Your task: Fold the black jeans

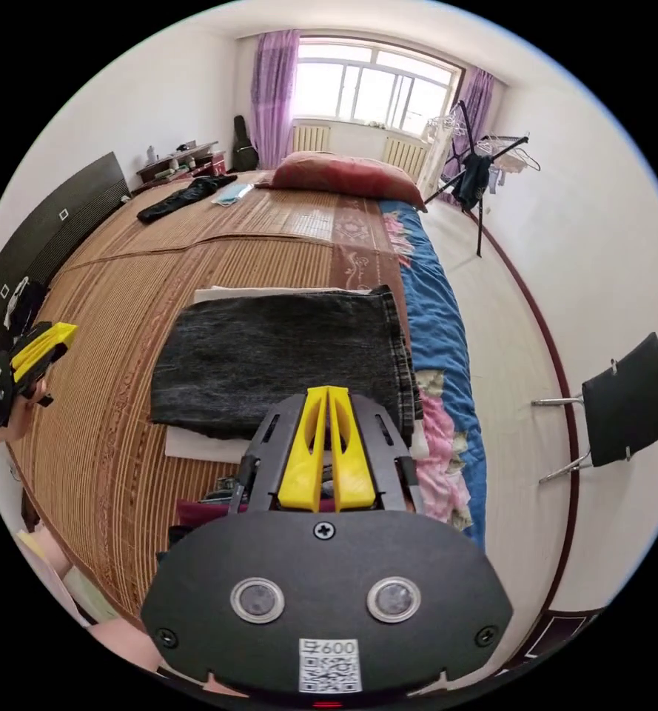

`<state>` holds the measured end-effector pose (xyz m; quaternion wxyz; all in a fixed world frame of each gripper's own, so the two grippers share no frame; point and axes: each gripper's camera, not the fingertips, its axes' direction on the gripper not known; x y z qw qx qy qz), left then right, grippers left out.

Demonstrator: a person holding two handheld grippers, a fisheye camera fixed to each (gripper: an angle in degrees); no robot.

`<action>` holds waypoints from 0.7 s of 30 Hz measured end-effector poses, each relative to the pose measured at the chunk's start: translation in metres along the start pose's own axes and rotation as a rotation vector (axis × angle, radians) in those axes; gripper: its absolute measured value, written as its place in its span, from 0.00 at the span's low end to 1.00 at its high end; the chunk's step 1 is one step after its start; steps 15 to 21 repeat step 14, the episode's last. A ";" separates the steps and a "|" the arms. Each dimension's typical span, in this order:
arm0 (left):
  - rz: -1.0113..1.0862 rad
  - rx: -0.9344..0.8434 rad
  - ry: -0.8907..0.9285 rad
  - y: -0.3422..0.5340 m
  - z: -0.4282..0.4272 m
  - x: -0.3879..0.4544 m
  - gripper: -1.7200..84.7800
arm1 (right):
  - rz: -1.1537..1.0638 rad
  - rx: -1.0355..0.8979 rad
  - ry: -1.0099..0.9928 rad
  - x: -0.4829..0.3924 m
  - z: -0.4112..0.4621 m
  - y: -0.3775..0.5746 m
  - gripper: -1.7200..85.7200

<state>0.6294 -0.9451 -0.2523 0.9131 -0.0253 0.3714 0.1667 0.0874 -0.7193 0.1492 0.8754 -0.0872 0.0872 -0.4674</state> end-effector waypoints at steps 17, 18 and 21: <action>0.083 -0.379 0.100 0.119 -0.152 0.057 0.03 | 0.348 -0.144 0.291 -0.068 -0.164 0.242 0.12; 0.083 -0.379 0.100 0.119 -0.152 0.057 0.03 | 0.348 -0.144 0.291 -0.068 -0.164 0.242 0.12; 0.083 -0.379 0.100 0.119 -0.152 0.057 0.03 | 0.348 -0.144 0.291 -0.068 -0.164 0.242 0.12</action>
